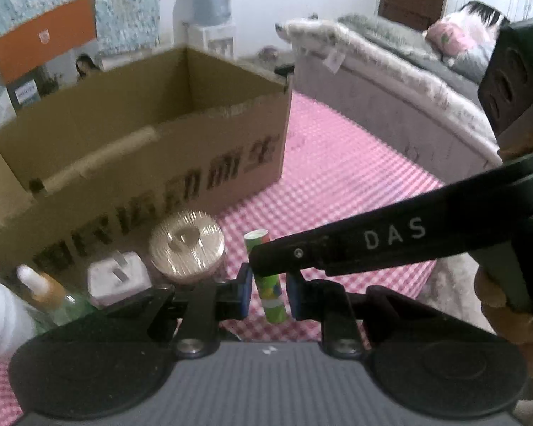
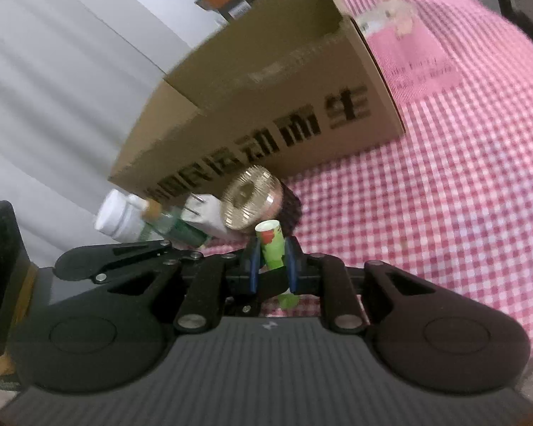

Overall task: Organize rigid objects
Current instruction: 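Grasp the green stick beside the gold jar with the right tool, then carry the green stick into the box and open the right tool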

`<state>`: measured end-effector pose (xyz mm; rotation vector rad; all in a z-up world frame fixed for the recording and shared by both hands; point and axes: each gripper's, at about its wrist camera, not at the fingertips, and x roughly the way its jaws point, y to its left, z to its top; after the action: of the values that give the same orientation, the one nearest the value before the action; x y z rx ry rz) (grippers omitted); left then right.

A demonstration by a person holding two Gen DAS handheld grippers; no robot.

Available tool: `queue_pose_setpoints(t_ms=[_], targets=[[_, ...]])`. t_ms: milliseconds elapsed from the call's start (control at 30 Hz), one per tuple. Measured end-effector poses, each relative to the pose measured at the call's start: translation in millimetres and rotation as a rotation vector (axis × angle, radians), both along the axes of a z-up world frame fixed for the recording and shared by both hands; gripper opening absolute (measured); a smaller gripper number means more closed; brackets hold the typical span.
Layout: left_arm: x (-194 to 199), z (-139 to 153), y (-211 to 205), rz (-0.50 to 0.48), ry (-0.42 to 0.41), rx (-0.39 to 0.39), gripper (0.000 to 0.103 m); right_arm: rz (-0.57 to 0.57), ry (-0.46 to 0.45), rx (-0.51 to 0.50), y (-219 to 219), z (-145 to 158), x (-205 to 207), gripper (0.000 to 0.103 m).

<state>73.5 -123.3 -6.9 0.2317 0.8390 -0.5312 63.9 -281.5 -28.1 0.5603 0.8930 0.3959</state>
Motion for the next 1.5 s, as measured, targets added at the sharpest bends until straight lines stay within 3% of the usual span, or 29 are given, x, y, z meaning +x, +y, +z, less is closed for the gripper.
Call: queue_pose_setpoints(t_ms=[133, 367, 567, 667, 800, 1033, 1300, 1500], targets=[[-3.5, 34.4, 11.7, 0.024, -0.076, -0.032, 0.021, 0.011, -0.088, -0.025, 6.1, 33.6, -5.2, 0.015], [18.8, 95.6, 43.3, 0.107, -0.185, -0.060, 0.021, 0.089, -0.268, -0.064, 30.7, 100.3, 22.2, 0.015], [66.6, 117.3, 64.3, 0.197, -0.182, -0.001, 0.021, 0.186, -0.335, -0.074, 58.6, 134.7, 80.2, 0.015], [100.6, 107.3, 80.3, 0.241, -0.093, 0.024, 0.021, 0.236, -0.262, -0.046, 75.4, 128.2, 128.4, 0.015], [137.8, 78.6, 96.1, 0.278, 0.050, 0.053, 0.021, 0.277, -0.103, 0.009, 90.1, 98.0, 184.0, 0.015], [165.8, 37.2, 109.0, 0.292, 0.200, 0.113, 0.021, 0.335, 0.158, 0.078, 110.1, 35.0, 244.5, 0.015], [174.7, 22.7, 111.6, 0.326, 0.265, 0.163, 0.025, 0.381, 0.320, 0.120, 124.8, 9.4, 273.0, 0.016], [176.9, 25.9, 112.7, 0.336, 0.248, 0.148, 0.034, 0.392, 0.359, 0.103, 126.0, 1.9, 274.6, 0.016]])
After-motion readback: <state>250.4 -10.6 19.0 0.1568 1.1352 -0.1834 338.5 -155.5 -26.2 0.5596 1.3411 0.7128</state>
